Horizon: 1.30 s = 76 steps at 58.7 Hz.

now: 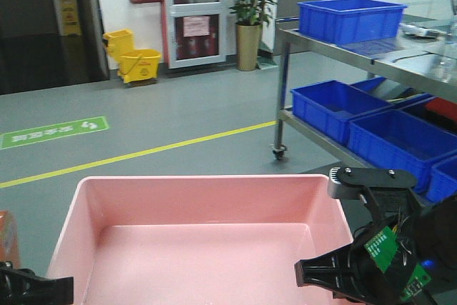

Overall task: Grab pink bin and stack on right shelf
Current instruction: 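Hold the bin with both grippers while the base turns away, then carry the bin with both grippers toward the steel table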

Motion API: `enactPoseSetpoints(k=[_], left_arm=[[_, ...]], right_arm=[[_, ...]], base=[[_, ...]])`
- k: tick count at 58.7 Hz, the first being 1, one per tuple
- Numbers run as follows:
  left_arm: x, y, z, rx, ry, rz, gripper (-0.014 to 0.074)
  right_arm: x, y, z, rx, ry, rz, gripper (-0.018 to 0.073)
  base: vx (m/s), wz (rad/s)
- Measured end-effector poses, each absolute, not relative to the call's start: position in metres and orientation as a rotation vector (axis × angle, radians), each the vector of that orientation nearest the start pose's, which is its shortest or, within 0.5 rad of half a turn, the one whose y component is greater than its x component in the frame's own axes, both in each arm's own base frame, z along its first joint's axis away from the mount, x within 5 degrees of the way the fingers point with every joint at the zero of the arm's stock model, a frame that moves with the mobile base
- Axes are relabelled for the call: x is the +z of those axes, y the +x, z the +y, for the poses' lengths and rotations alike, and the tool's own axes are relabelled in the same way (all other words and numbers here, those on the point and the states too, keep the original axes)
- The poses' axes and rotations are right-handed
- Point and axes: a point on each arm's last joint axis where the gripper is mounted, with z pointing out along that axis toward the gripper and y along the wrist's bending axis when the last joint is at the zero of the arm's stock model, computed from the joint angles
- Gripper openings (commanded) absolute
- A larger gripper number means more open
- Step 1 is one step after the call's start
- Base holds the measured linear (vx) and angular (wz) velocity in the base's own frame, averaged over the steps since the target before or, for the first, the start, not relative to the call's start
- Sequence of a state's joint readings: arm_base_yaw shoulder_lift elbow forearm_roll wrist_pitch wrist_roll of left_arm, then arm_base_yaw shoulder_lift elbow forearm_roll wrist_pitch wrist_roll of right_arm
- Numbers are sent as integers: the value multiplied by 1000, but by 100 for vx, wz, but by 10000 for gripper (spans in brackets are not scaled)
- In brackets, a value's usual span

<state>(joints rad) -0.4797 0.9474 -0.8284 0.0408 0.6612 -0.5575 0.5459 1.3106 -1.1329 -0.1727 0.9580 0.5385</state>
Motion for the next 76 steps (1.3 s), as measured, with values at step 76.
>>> enactPoseSetpoints(k=[76], left_arm=[[331, 168, -84, -495, -65, 2314, 115]], right_arm=[[327, 230, 125, 174, -88, 2605, 11]], base=[[37, -10]])
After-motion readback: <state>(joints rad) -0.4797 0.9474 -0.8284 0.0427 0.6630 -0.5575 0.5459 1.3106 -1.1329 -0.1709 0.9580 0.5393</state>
